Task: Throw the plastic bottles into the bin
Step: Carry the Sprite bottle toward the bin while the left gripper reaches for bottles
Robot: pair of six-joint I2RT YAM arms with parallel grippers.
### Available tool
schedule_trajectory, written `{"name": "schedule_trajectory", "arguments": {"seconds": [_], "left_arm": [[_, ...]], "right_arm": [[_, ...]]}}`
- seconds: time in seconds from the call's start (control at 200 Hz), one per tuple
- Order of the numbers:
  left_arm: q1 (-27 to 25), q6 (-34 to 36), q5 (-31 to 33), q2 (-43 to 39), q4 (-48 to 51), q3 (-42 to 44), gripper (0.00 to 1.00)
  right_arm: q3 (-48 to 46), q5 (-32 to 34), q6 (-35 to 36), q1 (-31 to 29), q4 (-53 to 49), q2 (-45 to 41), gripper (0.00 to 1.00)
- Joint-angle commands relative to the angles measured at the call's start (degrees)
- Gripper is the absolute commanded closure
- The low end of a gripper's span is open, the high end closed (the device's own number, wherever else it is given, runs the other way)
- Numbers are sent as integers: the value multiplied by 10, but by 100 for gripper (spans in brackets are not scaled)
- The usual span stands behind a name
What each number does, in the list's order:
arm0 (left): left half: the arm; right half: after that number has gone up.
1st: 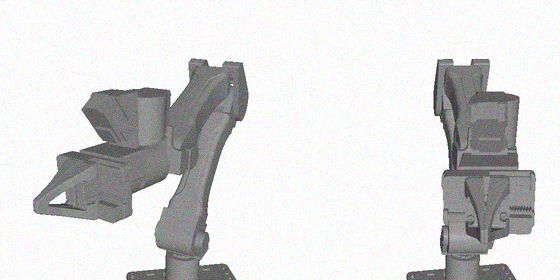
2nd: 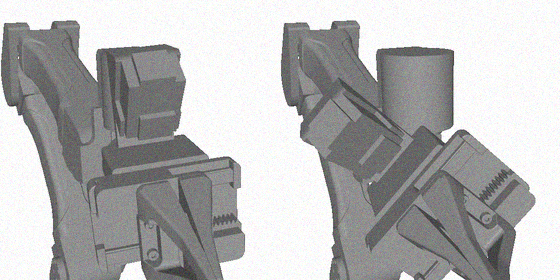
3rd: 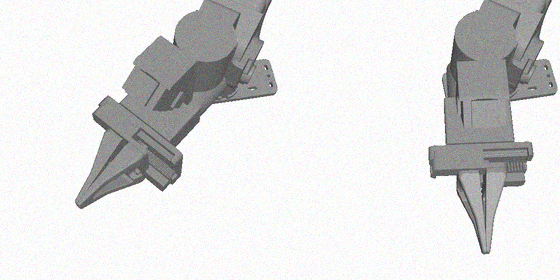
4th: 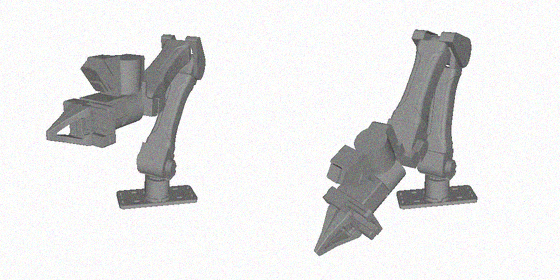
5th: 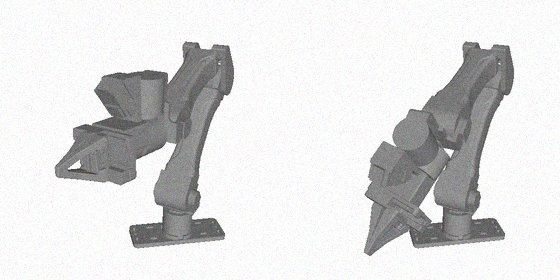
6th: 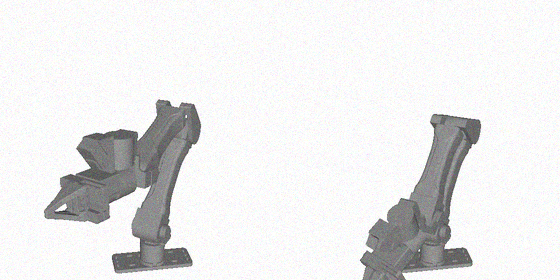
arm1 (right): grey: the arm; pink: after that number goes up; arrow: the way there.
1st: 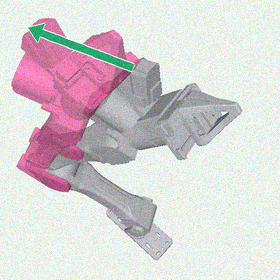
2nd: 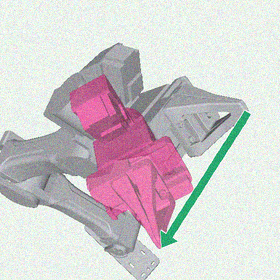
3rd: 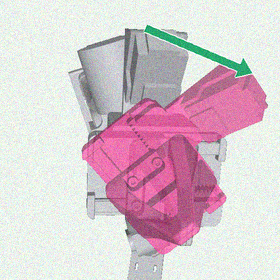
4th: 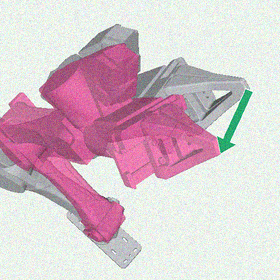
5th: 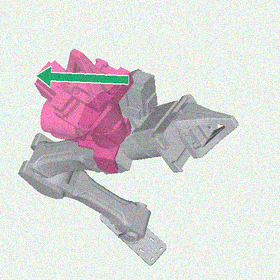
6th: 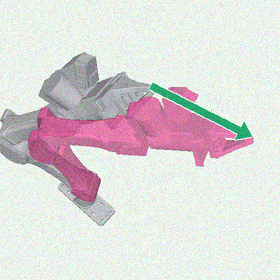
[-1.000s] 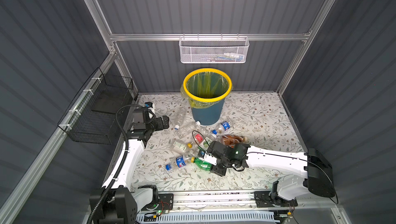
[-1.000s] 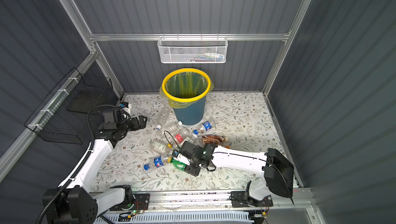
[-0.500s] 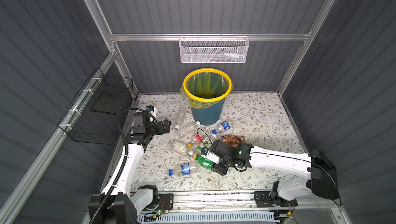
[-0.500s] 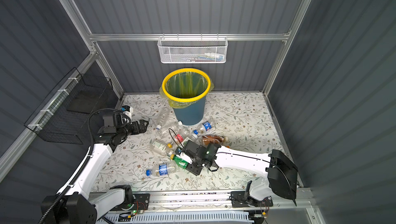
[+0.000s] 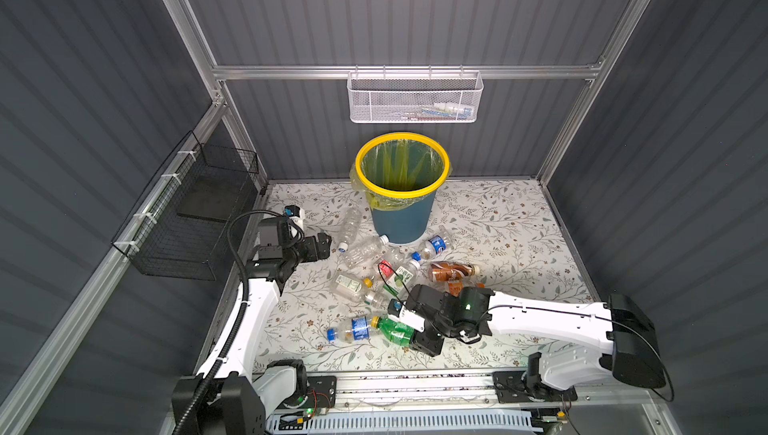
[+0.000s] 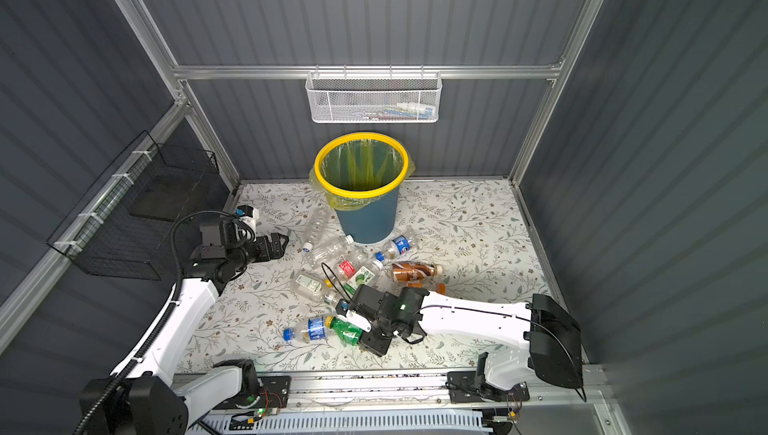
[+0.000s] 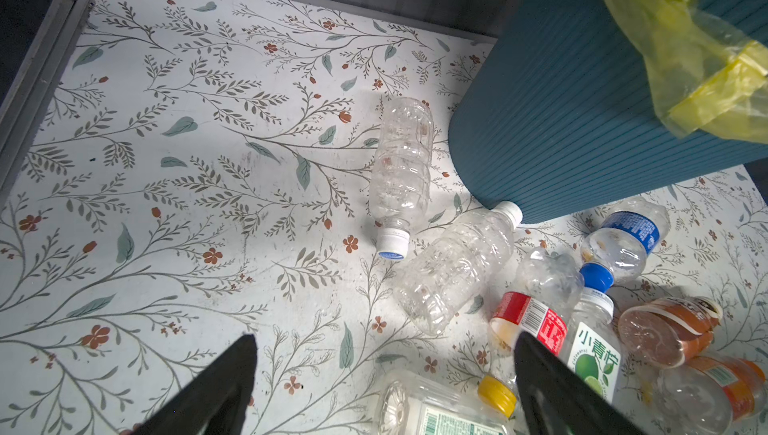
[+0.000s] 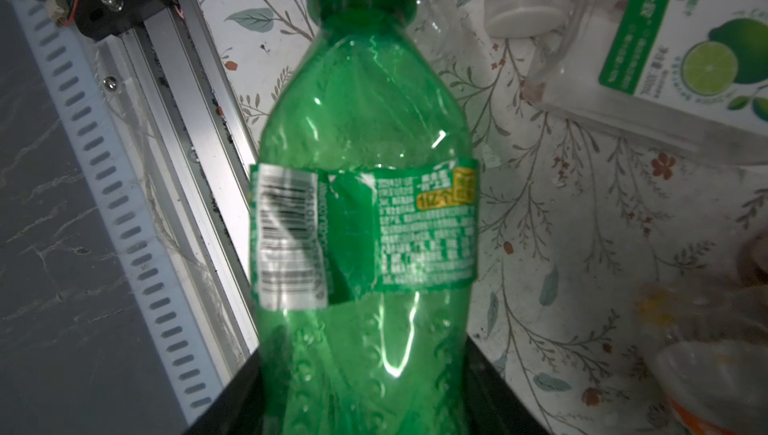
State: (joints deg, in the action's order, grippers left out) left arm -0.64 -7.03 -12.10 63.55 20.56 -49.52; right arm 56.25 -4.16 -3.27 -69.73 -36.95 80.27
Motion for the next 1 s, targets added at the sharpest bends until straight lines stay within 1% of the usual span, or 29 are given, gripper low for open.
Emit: {"name": "schedule_trajectory", "arguments": {"seconds": [0.0, 0.075, 0.13, 0.16, 0.21, 0.225, 0.31, 0.34, 0.395, 0.495, 0.555, 0.625, 0.705, 0.795, 0.916, 0.971, 0.996], "left_arm": [[2, 11, -22, 0, 1, -9, 4], [-4, 14, -22, -9, -6, -11, 5], [-14, 24, -17, -17, -8, -14, 5], [-23, 31, -12, -21, -6, -18, 5], [-48, 45, 5, -29, -1, -23, 5], [-55, 50, 11, -30, 0, -25, 5], [-115, 83, 54, -41, 12, -32, 5], [-130, 90, 59, -44, 16, -33, 5], [-147, 98, 54, -54, 20, -33, 5], [-168, 117, 49, -79, 35, -30, 5], [-182, 134, 47, -93, 56, -33, 6], [-203, 152, 46, -104, 88, -39, 7], [-237, 175, 60, -114, 130, -44, 8], [-275, 202, 81, -118, 177, -47, 6], [-323, 229, 119, -99, 233, -47, 6], [-349, 242, 147, -80, 258, -48, 7], [-363, 249, 164, -71, 270, -50, 7]], "right_arm": [[9, 17, -21, 12, 3, -26, 46], [11, 27, -36, 53, 22, -65, 45], [11, 54, -38, 84, 42, -103, 44], [11, 80, -36, 99, 54, -125, 44], [9, 122, -30, 125, 80, -157, 44], [8, 133, -28, 132, 90, -178, 44], [1, 199, -12, 168, 143, -239, 44], [-2, 222, -4, 178, 176, -262, 42], [-12, 270, 15, 190, 232, -302, 42], [-36, 325, 72, 205, 355, -370, 43], [-39, 340, 104, 218, 419, -395, 43], [-31, 331, 133, 236, 478, -407, 43], [8, 287, 143, 265, 497, -389, 43], [90, 241, 126, 302, 459, -323, 42], [251, 182, 67, 348, 357, -173, 44], [322, 167, 60, 357, 308, -86, 44], [370, 156, 59, 360, 273, -47, 44]]}}
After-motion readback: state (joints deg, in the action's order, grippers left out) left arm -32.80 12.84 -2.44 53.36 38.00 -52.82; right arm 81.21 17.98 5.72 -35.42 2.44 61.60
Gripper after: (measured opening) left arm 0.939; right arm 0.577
